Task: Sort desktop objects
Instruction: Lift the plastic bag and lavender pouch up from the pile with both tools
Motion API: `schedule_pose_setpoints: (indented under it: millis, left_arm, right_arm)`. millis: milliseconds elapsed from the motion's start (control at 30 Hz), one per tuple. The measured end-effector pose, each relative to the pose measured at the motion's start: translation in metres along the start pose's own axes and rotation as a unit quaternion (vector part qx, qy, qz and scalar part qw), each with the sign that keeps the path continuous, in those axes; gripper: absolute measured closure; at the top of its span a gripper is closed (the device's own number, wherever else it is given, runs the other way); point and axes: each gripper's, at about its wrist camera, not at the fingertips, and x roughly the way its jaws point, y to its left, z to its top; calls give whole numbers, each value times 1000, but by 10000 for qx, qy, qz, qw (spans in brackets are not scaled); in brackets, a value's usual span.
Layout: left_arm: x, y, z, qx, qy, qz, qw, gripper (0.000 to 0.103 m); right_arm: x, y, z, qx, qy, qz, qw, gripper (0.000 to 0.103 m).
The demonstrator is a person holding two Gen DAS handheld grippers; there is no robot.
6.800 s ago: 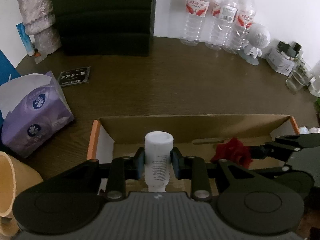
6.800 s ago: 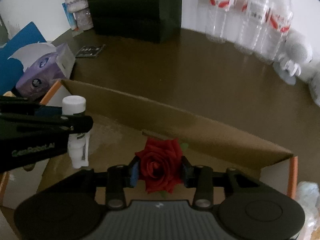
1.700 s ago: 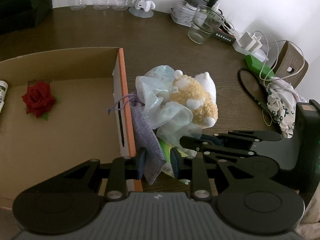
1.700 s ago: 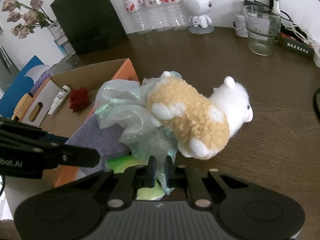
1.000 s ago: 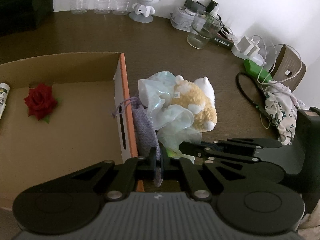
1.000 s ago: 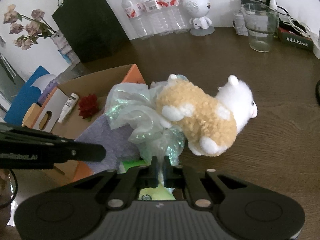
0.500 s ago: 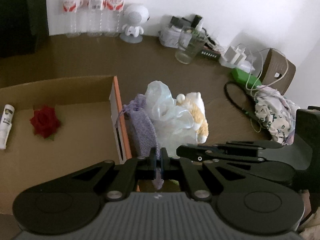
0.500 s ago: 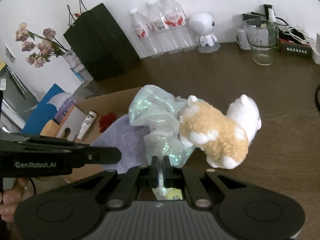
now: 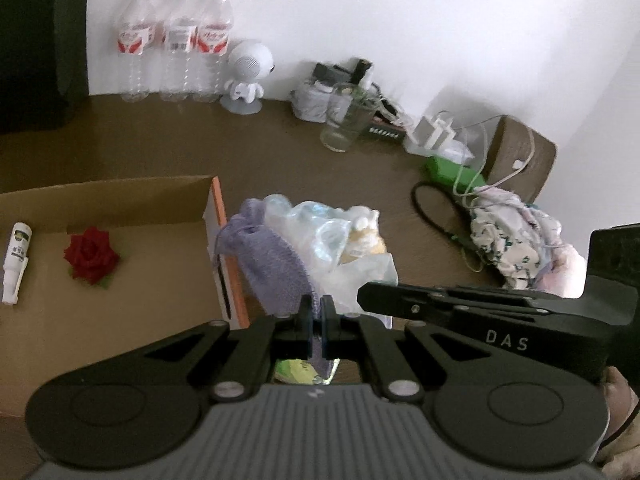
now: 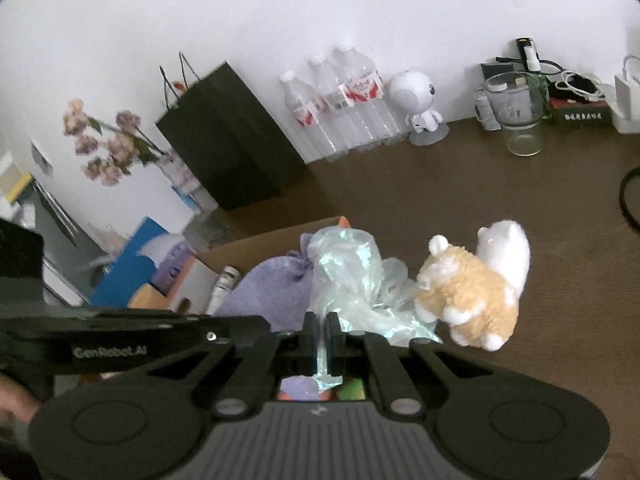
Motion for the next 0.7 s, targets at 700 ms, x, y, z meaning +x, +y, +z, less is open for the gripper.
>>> schedule_pose_setpoints:
  millis: [700]
  left_arm:
    - [-90, 25, -43, 288, 69, -676, 9973, 99]
  right_arm:
    - [-66, 71, -48, -162, 185, 256, 9994, 100]
